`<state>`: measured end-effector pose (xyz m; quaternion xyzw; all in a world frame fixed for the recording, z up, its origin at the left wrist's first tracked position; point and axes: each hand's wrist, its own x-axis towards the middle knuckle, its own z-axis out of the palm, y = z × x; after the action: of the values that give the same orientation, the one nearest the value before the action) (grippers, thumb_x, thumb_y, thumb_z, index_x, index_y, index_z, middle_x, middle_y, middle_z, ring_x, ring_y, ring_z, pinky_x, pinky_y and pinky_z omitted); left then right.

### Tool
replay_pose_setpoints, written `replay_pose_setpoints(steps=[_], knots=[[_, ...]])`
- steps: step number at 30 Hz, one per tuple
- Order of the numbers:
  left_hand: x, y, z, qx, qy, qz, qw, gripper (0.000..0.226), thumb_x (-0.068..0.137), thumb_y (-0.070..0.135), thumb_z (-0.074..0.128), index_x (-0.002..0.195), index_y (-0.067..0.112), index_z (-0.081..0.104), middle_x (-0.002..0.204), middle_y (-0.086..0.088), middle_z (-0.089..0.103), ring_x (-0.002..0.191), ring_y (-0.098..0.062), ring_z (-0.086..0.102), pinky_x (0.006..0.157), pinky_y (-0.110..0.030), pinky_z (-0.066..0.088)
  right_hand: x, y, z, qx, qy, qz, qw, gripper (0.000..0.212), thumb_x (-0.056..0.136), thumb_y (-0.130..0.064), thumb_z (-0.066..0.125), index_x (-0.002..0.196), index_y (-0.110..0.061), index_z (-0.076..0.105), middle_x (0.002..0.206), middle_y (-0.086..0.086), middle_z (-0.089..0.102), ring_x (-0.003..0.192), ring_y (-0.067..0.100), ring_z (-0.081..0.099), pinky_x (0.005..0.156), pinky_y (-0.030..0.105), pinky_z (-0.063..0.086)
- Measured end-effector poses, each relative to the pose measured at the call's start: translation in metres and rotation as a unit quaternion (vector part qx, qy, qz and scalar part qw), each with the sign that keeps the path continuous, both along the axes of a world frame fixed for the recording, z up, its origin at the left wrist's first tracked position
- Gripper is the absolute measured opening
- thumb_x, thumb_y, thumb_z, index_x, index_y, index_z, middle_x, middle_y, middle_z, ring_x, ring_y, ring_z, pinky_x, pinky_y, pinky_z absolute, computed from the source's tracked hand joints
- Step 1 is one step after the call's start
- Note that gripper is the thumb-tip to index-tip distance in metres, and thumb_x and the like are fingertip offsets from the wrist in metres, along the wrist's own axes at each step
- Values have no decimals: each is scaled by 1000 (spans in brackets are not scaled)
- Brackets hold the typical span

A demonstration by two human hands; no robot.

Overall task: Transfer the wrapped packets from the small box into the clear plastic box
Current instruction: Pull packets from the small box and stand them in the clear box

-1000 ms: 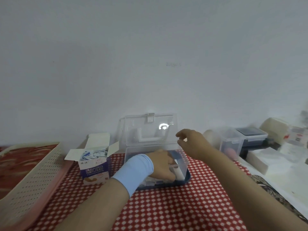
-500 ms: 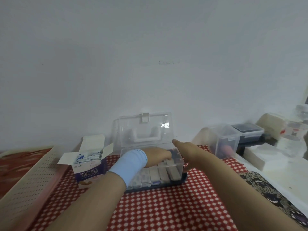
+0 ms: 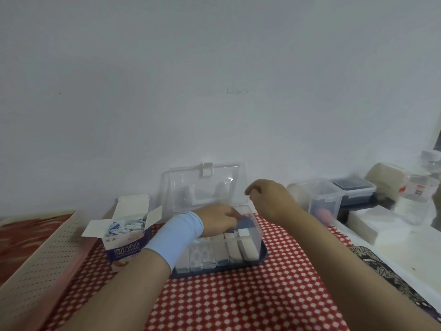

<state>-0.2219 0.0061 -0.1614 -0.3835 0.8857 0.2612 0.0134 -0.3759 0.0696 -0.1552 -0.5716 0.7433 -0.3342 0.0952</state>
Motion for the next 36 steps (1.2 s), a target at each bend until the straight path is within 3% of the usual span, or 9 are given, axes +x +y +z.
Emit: replay_pose_setpoints(steps=[4,10,15,18,20,23,27,32,36], knots=[[9,12,-6,-46,-68,-7,997,44,94,44,39,126,29,65,135,0,61,118,-23,57,105,-41,43,17,-12,21,151,85,127,977,28,95,-10,54,106,-18,79,105,-4,75,94,11,67,95,28,53],[2,36,-11,-14,-39,-41,998,54,80,43,46,124,15,63,109,0,52,97,-19,50,96,-39,44,39,-38,20,308,221,120,918,18,95,-14,59,106,-4,69,78,3,61,76,19,60,82,35,51],[-15,42,-16,-7,-52,-51,997,9,89,26,50,89,17,49,83,-6,50,65,-16,45,58,-25,37,41,-48,2,401,302,163,850,9,98,-9,52,92,-10,58,77,-4,50,81,18,56,94,36,48],[-20,43,-13,-27,-65,-68,995,3,94,14,53,94,11,53,86,-8,52,72,-19,51,67,-27,42,44,-47,2,396,302,193,845,16,102,-17,51,115,-11,59,85,0,53,81,21,56,72,25,43],[-17,42,-13,-39,-72,-88,993,14,93,17,56,106,11,57,102,-11,59,89,-25,57,78,-31,46,47,-45,3,405,287,210,842,24,103,-19,51,126,-15,55,92,3,54,89,24,57,76,28,46],[-1,37,-10,-29,-58,-90,994,19,92,31,56,103,16,61,112,-10,62,94,-22,55,89,-37,48,42,-45,9,405,229,191,864,11,105,-22,48,99,-22,58,88,-4,59,87,16,60,77,27,46],[36,32,19,-63,-44,-70,995,40,94,44,51,126,25,63,130,1,60,111,-19,55,104,-41,44,34,-40,31,332,147,168,916,39,103,-36,47,120,-8,68,105,-2,74,90,14,71,94,33,53],[104,17,43,-106,89,26,990,29,98,32,54,124,32,66,126,15,64,115,-4,57,107,-29,43,40,-33,48,187,75,135,970,30,98,-26,55,114,-6,71,100,2,76,85,19,75,86,32,57],[155,-1,42,-168,175,127,962,18,98,28,56,108,36,69,106,20,65,101,0,59,89,-20,42,78,-32,48,109,51,161,979,21,98,-23,57,107,-13,73,96,-2,76,73,11,73,63,20,51]])
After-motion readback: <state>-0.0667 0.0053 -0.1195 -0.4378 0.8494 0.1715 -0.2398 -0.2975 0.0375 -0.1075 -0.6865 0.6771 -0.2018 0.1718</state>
